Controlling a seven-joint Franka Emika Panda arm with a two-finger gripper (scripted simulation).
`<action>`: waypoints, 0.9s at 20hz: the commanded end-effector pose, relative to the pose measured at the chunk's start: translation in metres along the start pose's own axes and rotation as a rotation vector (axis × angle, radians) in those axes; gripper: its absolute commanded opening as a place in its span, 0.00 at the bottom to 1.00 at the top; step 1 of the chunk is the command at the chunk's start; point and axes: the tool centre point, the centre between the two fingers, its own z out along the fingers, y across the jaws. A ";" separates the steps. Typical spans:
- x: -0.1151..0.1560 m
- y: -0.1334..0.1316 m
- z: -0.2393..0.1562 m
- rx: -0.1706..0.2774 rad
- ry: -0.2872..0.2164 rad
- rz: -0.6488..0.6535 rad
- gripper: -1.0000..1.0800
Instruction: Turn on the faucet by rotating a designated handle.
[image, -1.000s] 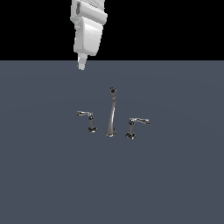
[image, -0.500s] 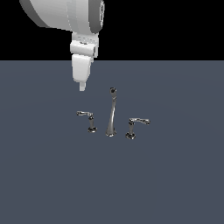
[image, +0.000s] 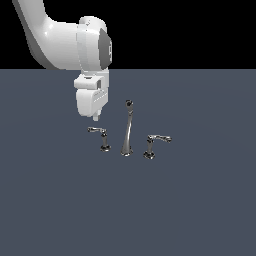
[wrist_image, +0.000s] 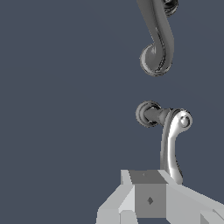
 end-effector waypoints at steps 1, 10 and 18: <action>0.001 -0.004 0.012 0.012 0.020 0.045 0.00; 0.002 -0.010 0.033 0.037 0.056 0.120 0.00; -0.002 -0.003 0.034 0.037 0.058 0.122 0.00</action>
